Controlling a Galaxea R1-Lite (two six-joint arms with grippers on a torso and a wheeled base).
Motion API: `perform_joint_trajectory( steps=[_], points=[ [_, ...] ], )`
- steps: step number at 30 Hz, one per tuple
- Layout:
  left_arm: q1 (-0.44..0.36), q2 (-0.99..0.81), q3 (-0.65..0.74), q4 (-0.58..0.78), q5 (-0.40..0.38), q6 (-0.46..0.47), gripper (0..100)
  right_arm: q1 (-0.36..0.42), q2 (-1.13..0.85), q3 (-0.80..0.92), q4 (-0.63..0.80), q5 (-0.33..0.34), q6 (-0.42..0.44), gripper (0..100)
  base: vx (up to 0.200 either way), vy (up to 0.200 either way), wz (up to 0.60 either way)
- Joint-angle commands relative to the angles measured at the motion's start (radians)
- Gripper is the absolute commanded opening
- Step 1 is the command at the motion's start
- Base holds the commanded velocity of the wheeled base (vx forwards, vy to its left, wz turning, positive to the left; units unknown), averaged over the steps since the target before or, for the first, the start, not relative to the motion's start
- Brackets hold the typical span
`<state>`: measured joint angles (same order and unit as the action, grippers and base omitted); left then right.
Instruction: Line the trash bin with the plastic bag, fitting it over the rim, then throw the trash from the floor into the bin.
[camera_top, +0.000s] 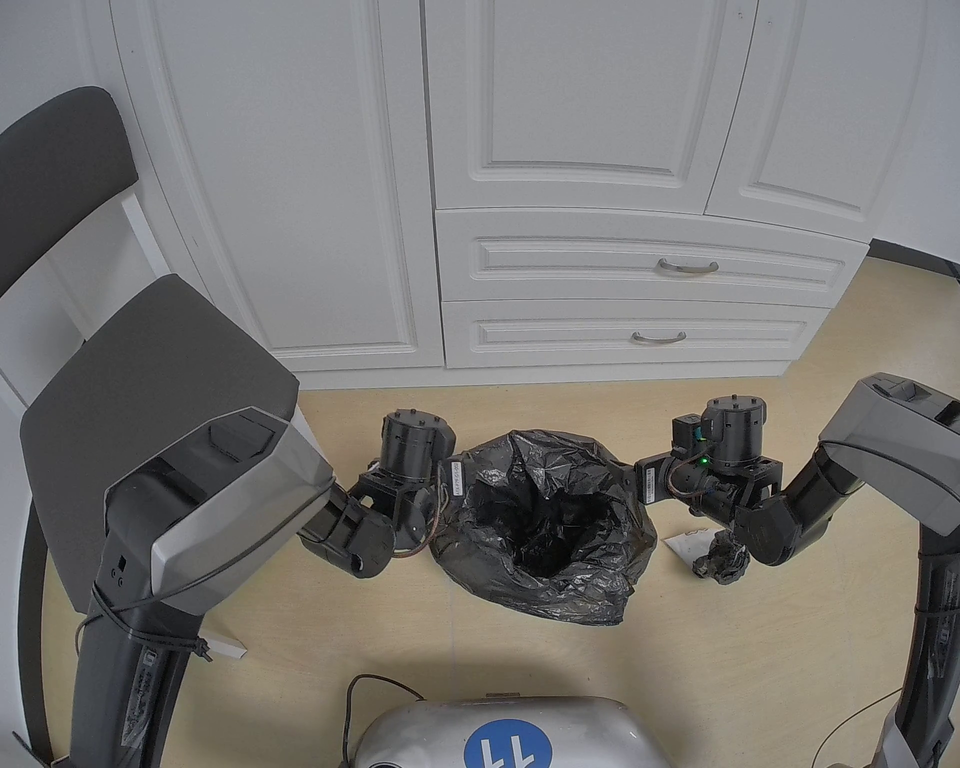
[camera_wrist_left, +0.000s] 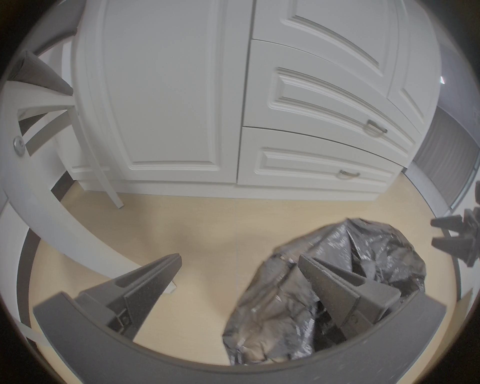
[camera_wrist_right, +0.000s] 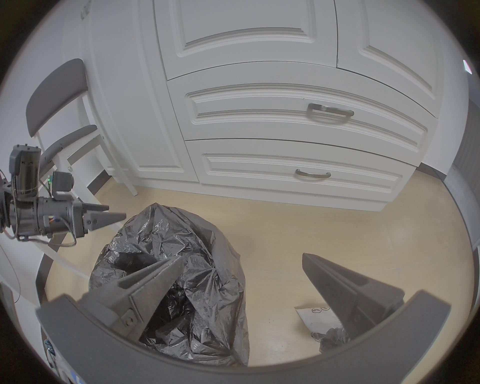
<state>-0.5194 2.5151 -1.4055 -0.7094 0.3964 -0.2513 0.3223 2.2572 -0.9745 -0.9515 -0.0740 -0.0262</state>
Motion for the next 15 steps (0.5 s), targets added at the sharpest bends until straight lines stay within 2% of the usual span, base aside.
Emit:
perform_joint_trajectory(
  steps=[1,8,15],
  points=[
    [0.032,-0.029,-0.015,-0.001,0.001,-0.002,100,0.001,0.002,0.0,0.0,0.0,0.0,100,0.0,0.0,0.0],
    [0.033,-0.039,0.0,0.007,-0.001,-0.002,100,0.004,0.045,-0.01,0.0,-0.001,-0.003,100,0.0,0.0,0.0],
    [0.045,0.07,-0.043,0.027,-0.01,0.001,100,-0.014,0.125,-0.079,0.005,-0.039,-0.001,100,0.0,0.0,0.0]
  ],
)
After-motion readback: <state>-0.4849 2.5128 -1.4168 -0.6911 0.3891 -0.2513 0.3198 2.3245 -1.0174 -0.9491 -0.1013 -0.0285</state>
